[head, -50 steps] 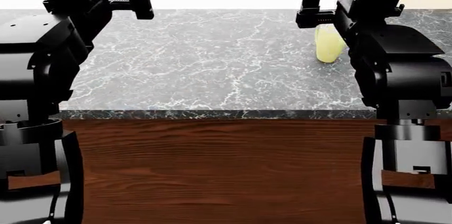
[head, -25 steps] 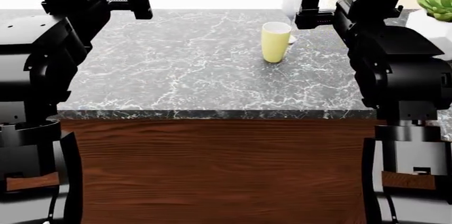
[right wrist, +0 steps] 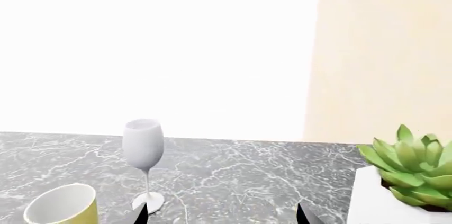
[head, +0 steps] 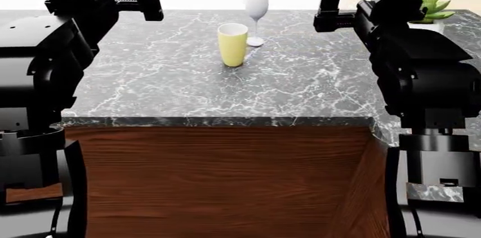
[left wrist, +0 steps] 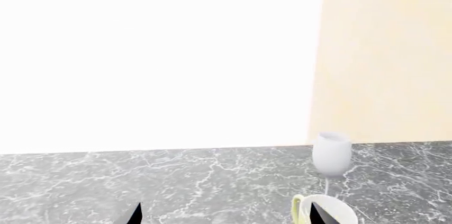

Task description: Pick the cup and wine glass and place them in the sink. Then turn on the water.

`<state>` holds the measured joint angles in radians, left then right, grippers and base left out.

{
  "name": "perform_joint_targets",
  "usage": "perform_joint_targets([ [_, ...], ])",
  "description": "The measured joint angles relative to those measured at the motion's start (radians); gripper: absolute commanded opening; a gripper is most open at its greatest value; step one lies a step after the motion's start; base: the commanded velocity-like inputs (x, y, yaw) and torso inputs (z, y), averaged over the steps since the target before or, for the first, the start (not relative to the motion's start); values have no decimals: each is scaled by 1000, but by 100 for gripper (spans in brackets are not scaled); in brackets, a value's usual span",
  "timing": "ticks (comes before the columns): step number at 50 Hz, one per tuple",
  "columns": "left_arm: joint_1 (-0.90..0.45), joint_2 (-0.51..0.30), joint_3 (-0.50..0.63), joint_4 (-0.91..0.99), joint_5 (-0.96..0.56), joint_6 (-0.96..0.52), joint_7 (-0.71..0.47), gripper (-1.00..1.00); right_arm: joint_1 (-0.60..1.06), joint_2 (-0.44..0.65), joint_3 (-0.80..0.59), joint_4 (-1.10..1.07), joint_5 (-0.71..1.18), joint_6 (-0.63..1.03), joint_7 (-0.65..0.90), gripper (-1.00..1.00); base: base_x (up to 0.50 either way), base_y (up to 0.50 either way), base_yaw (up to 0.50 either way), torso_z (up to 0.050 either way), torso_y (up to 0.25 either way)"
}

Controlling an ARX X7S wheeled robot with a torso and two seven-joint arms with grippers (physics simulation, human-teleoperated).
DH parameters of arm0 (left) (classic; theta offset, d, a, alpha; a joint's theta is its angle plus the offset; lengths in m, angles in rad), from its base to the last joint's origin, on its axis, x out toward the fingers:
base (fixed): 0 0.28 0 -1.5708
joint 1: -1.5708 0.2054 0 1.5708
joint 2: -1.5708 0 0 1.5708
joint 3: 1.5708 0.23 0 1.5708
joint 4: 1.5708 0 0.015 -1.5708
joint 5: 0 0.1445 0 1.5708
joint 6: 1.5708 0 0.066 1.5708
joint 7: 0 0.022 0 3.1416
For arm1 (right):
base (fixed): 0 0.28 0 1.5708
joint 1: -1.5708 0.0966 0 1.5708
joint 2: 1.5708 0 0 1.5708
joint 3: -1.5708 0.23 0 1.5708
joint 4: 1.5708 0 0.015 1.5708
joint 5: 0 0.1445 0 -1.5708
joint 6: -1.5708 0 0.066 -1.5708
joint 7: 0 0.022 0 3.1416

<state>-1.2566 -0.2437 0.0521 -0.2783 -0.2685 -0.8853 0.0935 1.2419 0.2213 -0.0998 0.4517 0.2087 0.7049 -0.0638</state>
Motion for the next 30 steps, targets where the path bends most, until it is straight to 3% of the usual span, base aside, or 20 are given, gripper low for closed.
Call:
perform_joint_targets([
  [3, 0, 0, 2, 1, -1, 0, 0, 100, 0, 0, -2, 0, 1, 0, 0, 100, -1, -500, 0, 0, 0],
  [16, 0, -1, 7, 5, -7, -3, -1, 100, -3, 2, -11, 2, 3, -3, -5, 100, 9, 0, 0, 0, 0],
  [30, -3, -3, 6, 4, -14, -4, -4, 100, -1, -2, -26, 12, 8, -5, -15, 100, 440, -1, 0, 0, 0],
])
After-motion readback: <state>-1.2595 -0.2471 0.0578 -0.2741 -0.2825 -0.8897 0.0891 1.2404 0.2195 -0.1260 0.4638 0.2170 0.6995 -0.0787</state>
